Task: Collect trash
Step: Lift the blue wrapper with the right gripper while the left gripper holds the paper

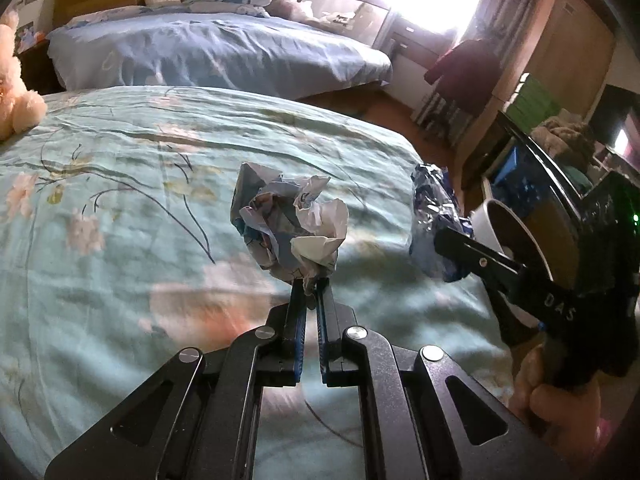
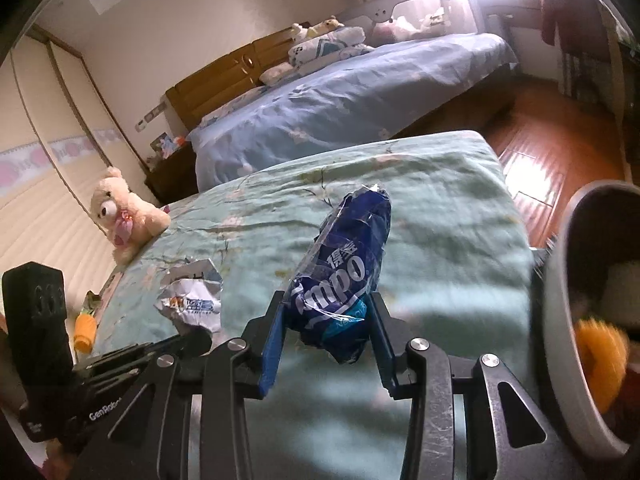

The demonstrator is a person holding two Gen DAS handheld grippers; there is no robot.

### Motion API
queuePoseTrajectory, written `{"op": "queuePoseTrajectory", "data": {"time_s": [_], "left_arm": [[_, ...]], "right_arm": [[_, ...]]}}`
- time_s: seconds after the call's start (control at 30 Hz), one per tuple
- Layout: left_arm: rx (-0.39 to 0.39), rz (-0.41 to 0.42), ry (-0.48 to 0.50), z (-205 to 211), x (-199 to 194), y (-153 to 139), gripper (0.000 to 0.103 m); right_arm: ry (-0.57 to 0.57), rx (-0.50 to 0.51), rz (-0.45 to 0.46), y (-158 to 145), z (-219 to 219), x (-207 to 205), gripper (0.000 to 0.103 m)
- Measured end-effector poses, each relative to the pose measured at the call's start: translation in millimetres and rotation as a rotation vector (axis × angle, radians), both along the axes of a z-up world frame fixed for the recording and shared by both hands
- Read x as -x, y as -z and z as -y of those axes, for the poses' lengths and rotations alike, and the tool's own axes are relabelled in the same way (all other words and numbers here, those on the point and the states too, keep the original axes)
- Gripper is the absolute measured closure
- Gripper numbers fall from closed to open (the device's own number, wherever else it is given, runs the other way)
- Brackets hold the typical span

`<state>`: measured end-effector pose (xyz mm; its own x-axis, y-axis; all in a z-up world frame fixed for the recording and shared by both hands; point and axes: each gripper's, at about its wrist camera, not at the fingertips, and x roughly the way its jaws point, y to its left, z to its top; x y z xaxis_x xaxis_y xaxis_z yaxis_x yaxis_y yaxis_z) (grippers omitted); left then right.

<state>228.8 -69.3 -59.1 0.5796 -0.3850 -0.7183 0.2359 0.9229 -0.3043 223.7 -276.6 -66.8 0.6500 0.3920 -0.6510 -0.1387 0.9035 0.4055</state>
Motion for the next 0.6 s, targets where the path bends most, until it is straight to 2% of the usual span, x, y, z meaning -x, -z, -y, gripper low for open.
{"op": "queuePoseTrajectory", "data": {"time_s": [0.27,0.53,0.6], "left_arm": [[-0.038,0.025,0.019,13.9,35.0,-10.6,0.099],[-0.05,0.024,-0.015,2.0,67.3,-8.2,0.099],[-0.043,0.015,-0.032,-5.7,72.8,-3.6,0.099]], "right_arm": [[0.014,-0.039,0.005,-2.6,9.0,39.2,0.063],[-0.033,0.008,-0.01,5.3,-5.2,56.9,0.062],[-0.042,0.024,-0.02,9.9,-9.7,57.8,0.059]]}}
